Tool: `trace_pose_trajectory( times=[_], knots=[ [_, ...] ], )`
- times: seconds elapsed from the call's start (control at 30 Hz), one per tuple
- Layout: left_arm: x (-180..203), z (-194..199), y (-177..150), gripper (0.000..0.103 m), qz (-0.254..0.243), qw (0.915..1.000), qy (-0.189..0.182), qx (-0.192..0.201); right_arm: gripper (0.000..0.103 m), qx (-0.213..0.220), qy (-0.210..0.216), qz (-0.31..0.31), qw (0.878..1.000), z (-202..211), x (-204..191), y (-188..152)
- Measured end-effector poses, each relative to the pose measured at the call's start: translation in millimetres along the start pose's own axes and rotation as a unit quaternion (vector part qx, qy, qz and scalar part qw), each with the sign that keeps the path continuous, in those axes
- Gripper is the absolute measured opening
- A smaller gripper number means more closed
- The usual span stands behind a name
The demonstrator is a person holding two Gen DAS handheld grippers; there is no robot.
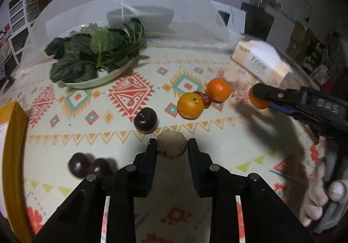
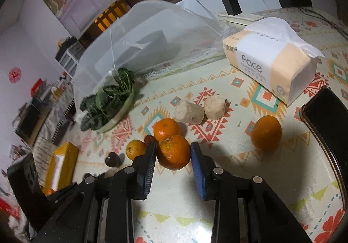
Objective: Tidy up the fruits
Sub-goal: 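Carry the chunk and mandarin over the tray and open both tools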
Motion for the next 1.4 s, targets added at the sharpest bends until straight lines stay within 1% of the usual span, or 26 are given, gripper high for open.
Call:
trace_pose_trajectory(
  times=[0.07, 0.17, 0.23, 0.33, 0.43, 0.53, 0.63, 0.7, 0.77, 0.87, 0.97, 1.07, 1.23, 1.4],
  knots=[
    [-1.1, 14.7, -2.5, 0.028, 0.003, 0.9999, -0.005, 0.013, 0.035, 0.0, 0.008, -0.006, 1.0, 0.5, 0.7, 0.0],
    [-9.2, 43.6, -11.4, 0.028, 0.019, 0.9991, -0.022, 0.032, 0.035, -0.003, 0.034, -0.01, 0.999, -0.2, -3.3, -1.7],
    [-16.5, 58.0, -17.2, 0.028, 0.029, 0.9984, -0.029, 0.04, 0.035, -0.002, 0.036, -0.001, 0.999, 0.0, -9.4, -3.9],
    [-39.2, 86.6, -29.5, 0.028, 0.054, 0.9961, -0.031, 0.062, 0.035, 0.0, 0.035, 0.017, 0.999, 0.0, -21.8, -8.5],
    [-71.0, 114.1, -45.0, 0.028, 0.08, 0.9931, -0.017, 0.084, 0.035, 0.003, 0.018, 0.039, 0.999, -0.9, -39.2, -15.7],
    [-110.6, 139.9, -66.9, 0.028, 0.115, 0.9886, -0.003, 0.097, 0.035, -0.006, 0.024, 0.058, 0.998, -1.4, -67.0, -28.5],
    [-143.5, 155.6, -86.5, 0.028, 0.146, 0.9835, 0.015, 0.106, 0.035, -0.018, 0.044, 0.082, 0.995, -1.8, -106.5, -44.6],
    [-168.2, 165.9, -101.4, 0.028, 0.164, 0.9792, 0.039, 0.114, 0.035, -0.025, 0.048, 0.112, 0.992, -3.2, -141.4, -54.5],
    [-188.8, 170.6, -114.0, 0.028, 0.181, 0.9754, 0.055, 0.114, 0.035, -0.032, 0.06, 0.137, 0.988, -5.5, -174.7, -64.1],
    [-220.8, 173.1, -139.1, 0.028, 0.212, 0.9695, 0.06, 0.107, 0.035, -0.052, 0.081, 0.183, 0.978, -16.5, -233.8, -86.0],
    [-244.1, 170.1, -158.1, 0.028, 0.232, 0.9655, 0.063, 0.099, 0.035, -0.079, 0.094, 0.22, 0.968, -35.6, -280.2, -113.4],
    [-268.4, 171.3, -178.7, 0.028, 0.253, 0.9605, 0.068, 0.093, 0.035, -0.102, 0.1, 0.246, 0.959, -57.2, -313.7, -136.9],
    [-299.8, 174.5, -196.4, 0.028, 0.283, 0.9521, 0.07, 0.093, 0.035, -0.132, 0.088, 0.28, 0.947, -98.0, -352.6, -165.9],
    [-316.0, 170.2, -203.1, 0.028, 0.296, 0.9488, 0.066, 0.087, 0.035, -0.159, 0.064, 0.299, 0.939, -138.6, -371.9, -182.5]
  ],
)
Point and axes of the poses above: each gripper's, at about its wrist camera, not at the fingertips, and z roughly against the way its jaws point, x to its right, y to its top, the point moved 8 cm from there along -z, roughly the way its jaws point, and after that the axes turned 11 degrees about -x, right-handed, at the moved point
